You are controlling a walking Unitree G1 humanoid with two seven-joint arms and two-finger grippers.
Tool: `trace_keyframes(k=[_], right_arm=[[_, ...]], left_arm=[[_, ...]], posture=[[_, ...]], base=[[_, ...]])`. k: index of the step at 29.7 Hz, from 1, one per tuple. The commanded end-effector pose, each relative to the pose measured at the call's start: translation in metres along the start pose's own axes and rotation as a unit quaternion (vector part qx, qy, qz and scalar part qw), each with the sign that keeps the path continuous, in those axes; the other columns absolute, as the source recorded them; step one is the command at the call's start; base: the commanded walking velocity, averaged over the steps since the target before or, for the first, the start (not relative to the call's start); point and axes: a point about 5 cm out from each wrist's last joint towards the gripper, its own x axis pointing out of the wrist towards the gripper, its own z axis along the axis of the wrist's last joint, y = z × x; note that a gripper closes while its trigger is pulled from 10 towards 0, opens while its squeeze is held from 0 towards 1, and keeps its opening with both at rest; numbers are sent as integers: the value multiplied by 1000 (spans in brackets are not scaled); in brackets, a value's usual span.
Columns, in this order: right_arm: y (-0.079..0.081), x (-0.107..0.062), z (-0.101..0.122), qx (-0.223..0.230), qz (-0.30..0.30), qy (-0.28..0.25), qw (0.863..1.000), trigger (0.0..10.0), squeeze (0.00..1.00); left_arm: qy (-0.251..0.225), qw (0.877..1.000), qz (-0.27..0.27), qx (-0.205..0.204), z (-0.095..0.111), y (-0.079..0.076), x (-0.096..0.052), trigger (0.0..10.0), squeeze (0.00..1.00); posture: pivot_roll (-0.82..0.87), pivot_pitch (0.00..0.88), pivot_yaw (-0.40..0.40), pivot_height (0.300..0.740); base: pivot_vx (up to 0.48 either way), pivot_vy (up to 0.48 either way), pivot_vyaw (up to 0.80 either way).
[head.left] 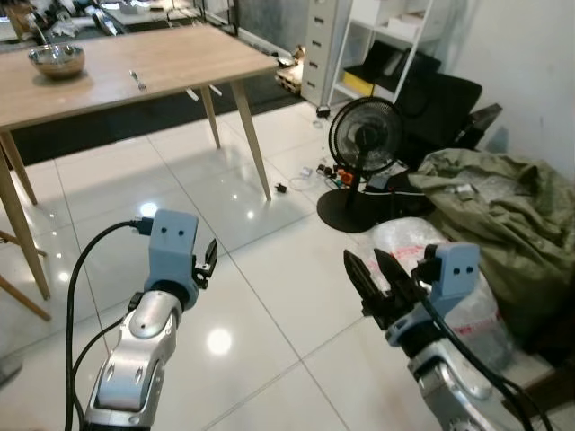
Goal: Setting the table
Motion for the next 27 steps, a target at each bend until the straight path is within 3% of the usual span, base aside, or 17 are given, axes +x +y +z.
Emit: trace_keyframes(k=[1,10,27], right_arm=[[2,-1,-2,5,7,3,1000,10000,0],[6,2,-1,8,19,-1,1000,10000,0],[8,4,-1,12,27,-2,1000,10000,0]], left_arm=[[10,1000,7,3,-6,2,-2,10000,0],[10,1000,8,2,-5,2,-2,10000,0],[9,1000,12,1,-5,3,-3,10000,0]], posture=[[13,129,51,740],[16,131,49,740],[22,132,46,740]], base=[[480,0,0],[480,0,221],[480,0,749]])
